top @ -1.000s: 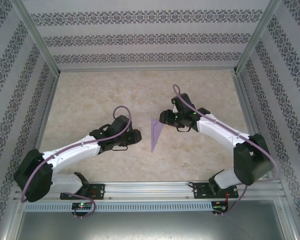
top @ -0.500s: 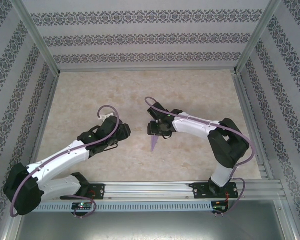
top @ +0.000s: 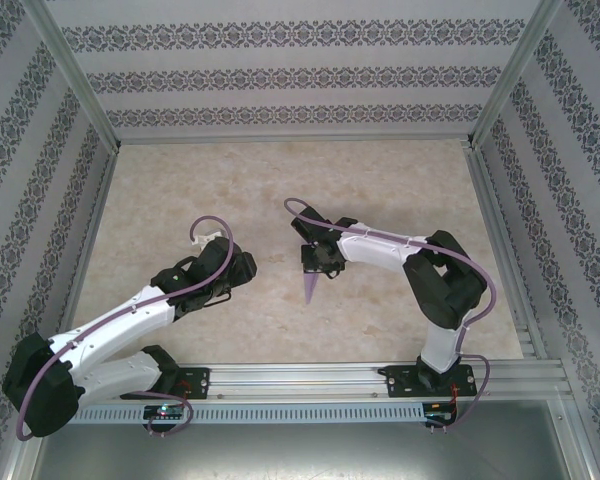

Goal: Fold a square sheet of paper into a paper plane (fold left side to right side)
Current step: Pick up the paper plane at the center of the table, then place the paper plane at the center of the table, then hold the paper plane at the center of the table.

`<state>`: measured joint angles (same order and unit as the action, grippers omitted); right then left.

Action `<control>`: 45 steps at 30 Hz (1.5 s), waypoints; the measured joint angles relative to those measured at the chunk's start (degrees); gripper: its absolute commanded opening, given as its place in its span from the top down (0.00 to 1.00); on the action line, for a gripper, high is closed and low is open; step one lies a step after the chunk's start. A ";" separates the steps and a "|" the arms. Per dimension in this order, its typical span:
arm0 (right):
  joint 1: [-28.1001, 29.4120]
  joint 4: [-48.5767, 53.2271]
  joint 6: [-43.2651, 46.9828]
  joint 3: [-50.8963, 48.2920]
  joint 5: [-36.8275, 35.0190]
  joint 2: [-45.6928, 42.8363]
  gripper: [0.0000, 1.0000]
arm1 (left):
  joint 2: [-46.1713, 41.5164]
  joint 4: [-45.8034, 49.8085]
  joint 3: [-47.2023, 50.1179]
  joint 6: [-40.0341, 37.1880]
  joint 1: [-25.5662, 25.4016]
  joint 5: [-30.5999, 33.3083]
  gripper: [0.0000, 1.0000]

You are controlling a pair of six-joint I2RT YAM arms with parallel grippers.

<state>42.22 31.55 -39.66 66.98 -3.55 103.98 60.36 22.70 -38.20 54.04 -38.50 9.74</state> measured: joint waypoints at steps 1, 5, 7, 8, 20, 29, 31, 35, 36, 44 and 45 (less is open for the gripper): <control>0.04 0.26 0.28 0.00 -0.15 -0.50 1.00 | 0.02 0.11 0.00 0.02 0.00 0.00 0.39; 0.44 0.26 2.08 -0.07 0.26 -5.70 1.00 | 0.00 1.09 -0.02 0.00 0.00 0.83 0.39; 0.42 -1.20 2.89 -0.79 1.79 -9.79 1.00 | 0.00 1.66 -0.11 -0.02 0.00 1.36 0.38; 0.39 -2.45 3.30 -1.60 2.86 -12.20 1.00 | 0.00 2.16 -0.28 -0.04 0.00 1.55 0.38; -13.16 -24.55 1.99 -26.05 23.78 -13.84 0.85 | 0.02 3.69 -1.49 -0.02 0.00 3.43 0.37; -15.45 -14.32 9.20 -21.94 18.43 -20.04 0.62 | 0.50 3.89 -2.60 -0.04 0.00 3.41 0.34; -15.45 -10.86 10.71 -20.44 16.59 -23.34 0.62 | 0.66 3.89 -2.99 -0.07 0.00 3.41 0.34; -13.92 -6.99 12.07 -19.45 15.52 -27.04 0.63 | 1.09 3.87 -3.54 -0.57 0.00 3.37 0.33; -12.70 -6.40 12.26 -19.41 15.61 -27.04 0.63 | 1.16 3.85 -3.56 -0.79 0.00 3.17 0.33; -6.16 -5.14 12.66 -19.08 17.94 -19.82 0.62 | 5.84 -1.97 -3.63 -2.01 0.28 -4.26 0.33; -6.16 -5.16 12.66 -19.08 17.99 -19.21 0.62 | 7.32 -3.30 -3.76 -2.03 0.55 -6.10 0.33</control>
<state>36.05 26.39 -27.00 47.90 14.44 84.77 67.68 19.40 -41.95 52.01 -37.95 3.64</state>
